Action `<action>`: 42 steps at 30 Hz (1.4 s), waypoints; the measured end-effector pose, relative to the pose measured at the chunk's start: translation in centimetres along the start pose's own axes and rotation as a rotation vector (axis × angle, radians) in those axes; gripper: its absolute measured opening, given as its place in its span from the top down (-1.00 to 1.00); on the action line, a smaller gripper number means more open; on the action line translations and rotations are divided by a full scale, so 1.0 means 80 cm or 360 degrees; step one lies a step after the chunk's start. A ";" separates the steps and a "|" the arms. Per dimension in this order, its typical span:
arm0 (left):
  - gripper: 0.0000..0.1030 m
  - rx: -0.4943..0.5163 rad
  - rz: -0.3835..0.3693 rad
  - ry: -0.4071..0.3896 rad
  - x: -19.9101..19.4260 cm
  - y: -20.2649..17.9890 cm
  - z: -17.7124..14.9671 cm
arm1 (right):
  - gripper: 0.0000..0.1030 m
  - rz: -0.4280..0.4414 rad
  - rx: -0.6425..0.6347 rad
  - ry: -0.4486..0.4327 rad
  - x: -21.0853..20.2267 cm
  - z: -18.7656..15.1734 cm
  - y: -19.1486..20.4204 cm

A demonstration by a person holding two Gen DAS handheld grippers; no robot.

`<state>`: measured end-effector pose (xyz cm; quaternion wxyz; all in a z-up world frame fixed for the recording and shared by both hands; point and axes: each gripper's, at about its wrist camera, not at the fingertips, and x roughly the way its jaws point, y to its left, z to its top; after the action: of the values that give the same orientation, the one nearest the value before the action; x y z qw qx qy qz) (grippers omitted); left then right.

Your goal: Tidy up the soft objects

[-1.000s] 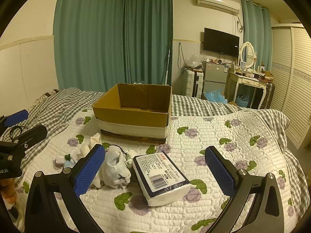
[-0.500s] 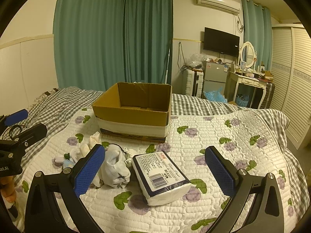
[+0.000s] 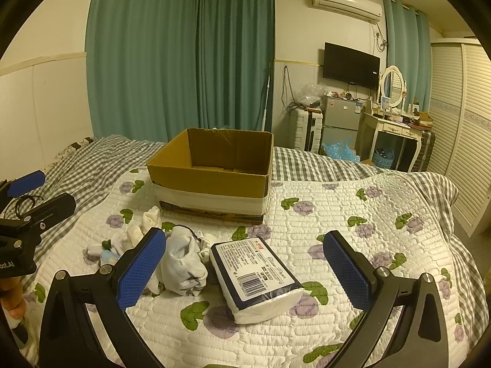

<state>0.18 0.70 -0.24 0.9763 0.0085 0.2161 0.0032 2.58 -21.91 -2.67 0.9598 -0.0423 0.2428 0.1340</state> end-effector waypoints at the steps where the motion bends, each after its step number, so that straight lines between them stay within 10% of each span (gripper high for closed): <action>1: -1.00 -0.0001 0.0002 0.0000 0.000 0.000 0.000 | -1.00 -0.0001 0.0000 -0.0001 0.000 0.000 0.000; 33: -1.00 -0.0085 0.0013 -0.0070 -0.026 0.016 0.005 | -1.00 -0.0033 -0.0066 -0.0061 -0.039 0.019 -0.006; 42: -1.00 -0.0155 0.0075 0.0223 0.035 0.033 -0.055 | -1.00 0.0054 -0.0064 0.0257 0.028 -0.027 -0.028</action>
<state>0.83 3.44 -5.37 0.9577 -0.0341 0.2833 0.0371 4.15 -23.87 -5.62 0.9336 -0.0681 0.3175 0.1512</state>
